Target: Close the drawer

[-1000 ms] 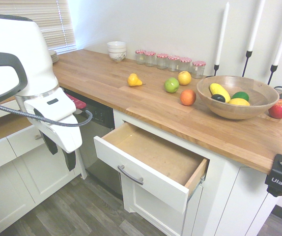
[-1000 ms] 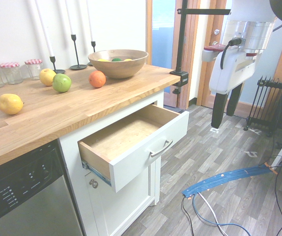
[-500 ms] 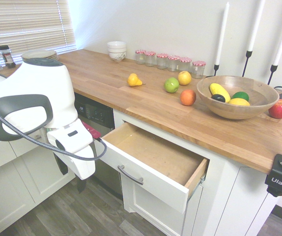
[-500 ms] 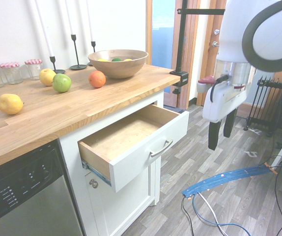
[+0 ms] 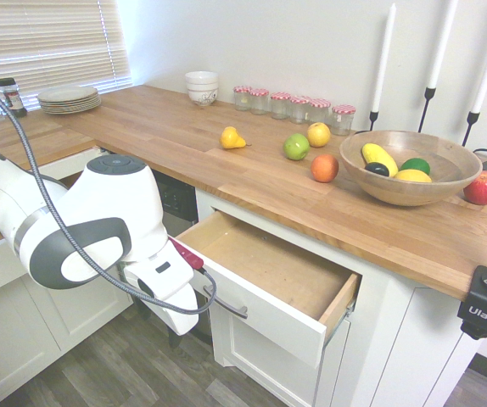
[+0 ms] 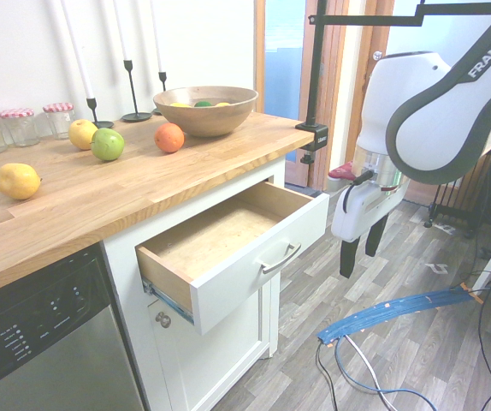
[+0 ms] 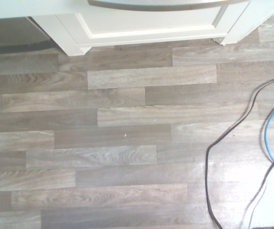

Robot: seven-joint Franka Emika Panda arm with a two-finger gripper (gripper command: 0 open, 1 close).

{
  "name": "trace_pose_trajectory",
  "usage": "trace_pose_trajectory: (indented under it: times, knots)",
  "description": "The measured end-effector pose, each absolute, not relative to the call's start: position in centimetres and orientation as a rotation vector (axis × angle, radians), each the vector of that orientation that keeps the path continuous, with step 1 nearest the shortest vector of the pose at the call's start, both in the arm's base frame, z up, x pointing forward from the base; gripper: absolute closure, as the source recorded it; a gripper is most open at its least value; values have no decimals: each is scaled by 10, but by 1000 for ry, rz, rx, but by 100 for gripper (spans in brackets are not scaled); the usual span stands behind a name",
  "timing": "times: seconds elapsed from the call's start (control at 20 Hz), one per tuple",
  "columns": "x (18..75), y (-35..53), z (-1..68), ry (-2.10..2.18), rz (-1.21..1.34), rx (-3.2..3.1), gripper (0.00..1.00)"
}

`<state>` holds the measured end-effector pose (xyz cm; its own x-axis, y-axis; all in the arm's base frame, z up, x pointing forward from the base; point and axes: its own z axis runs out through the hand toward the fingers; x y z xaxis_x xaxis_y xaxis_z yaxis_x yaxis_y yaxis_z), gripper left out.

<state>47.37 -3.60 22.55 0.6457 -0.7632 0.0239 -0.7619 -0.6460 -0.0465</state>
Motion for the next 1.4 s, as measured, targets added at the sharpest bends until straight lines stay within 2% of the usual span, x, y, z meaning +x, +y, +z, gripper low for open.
trace_pose_trajectory:
  times: [1.0,1.4]
  knots:
    - [537,-49,139,1291,25,-2833,0]
    - [557,-43,131,1267,2,-2839,0]
